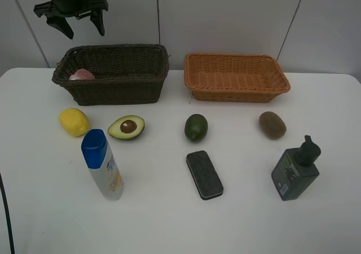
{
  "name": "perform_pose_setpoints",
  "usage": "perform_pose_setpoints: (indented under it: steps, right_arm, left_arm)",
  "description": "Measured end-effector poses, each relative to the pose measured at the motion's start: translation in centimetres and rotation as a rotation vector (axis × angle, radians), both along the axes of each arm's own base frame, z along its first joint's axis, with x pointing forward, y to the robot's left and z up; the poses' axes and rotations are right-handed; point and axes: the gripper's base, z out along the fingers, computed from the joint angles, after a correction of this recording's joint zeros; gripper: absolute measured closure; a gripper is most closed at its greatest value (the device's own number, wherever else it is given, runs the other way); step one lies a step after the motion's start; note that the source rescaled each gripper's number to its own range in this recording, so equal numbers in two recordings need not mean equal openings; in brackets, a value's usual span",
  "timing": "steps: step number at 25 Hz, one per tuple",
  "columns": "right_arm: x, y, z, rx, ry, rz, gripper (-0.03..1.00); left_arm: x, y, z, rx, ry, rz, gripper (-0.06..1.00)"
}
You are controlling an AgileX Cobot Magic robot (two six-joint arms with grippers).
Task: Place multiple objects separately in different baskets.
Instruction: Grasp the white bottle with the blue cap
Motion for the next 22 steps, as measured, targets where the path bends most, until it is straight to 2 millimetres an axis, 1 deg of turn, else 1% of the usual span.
perform_pose_setpoints:
  steps: [2,4,6,7,8,9,11,12,13,14,15,16,18,19,20,22]
  right_arm:
    - [0.0,0.0,0.0,0.000,0.000,0.000,-0.01]
    - [0.0,0.0,0.0,0.000,0.000,0.000,-0.01]
    - [0.0,0.0,0.0,0.000,0.000,0.000,-0.01]
    - [0.0,0.0,0.0,0.000,0.000,0.000,-0.01]
    - [0.0,0.0,0.0,0.000,0.000,0.000,-0.01]
    - [0.0,0.0,0.0,0.000,0.000,0.000,-0.01]
    - [0.0,0.0,0.0,0.000,0.000,0.000,-0.01]
    - [0.0,0.0,0.0,0.000,0.000,0.000,-0.01]
    - [0.0,0.0,0.0,0.000,0.000,0.000,-0.01]
    - [0.0,0.0,0.0,0.000,0.000,0.000,-0.01]
    - [0.0,0.0,0.0,0.000,0.000,0.000,-0.01]
    - [0.0,0.0,0.0,0.000,0.000,0.000,-0.01]
    - [0.0,0.0,0.0,0.000,0.000,0.000,-0.01]
    - [0.0,0.0,0.0,0.000,0.000,0.000,-0.01]
    - [0.0,0.0,0.0,0.000,0.000,0.000,-0.01]
    - [0.0,0.0,0.0,0.000,0.000,0.000,-0.01]
  left_arm:
    - [-0.2,-0.2,0.8,-0.029,-0.015,0.000,-0.05]
    - [-0.6,-0.4,2.1,-0.061,-0.036,-0.003,-0.05]
    - [-1.6,-0.7,4.1,-0.107,-0.055,-0.008,-0.05]
    - [-2.5,-0.9,5.2,-0.127,-0.058,-0.013,-0.05]
    - [-3.3,-1.1,5.9,-0.147,-0.045,-0.019,-0.05]
    - [-4.6,-1.4,7.1,-0.160,-0.046,-0.028,-0.05]
    - [-7.7,-2.3,8.3,-0.172,-0.005,-0.050,-0.05]
    - [-9.3,-3.0,8.2,-0.171,0.032,-0.064,-0.05]
    - [-11.1,-3.8,8.9,-0.171,0.043,-0.084,-0.05]
    - [-13.2,-4.5,9.1,-0.168,0.067,-0.108,-0.05]
    - [-14.9,-5.1,8.9,-0.163,0.096,-0.130,-0.05]
    - [-16.9,-5.9,9.5,-0.163,0.098,-0.161,-0.05]
    - [-20.9,-7.1,10.0,-0.165,0.115,-0.214,-0.05]
    - [-22.4,-7.4,10.0,-0.167,0.128,-0.227,-0.05]
    - [-24.0,-7.8,10.4,-0.170,0.124,-0.247,-0.05]
    - [-26.7,-8.3,10.2,-0.168,0.146,-0.264,-0.05]
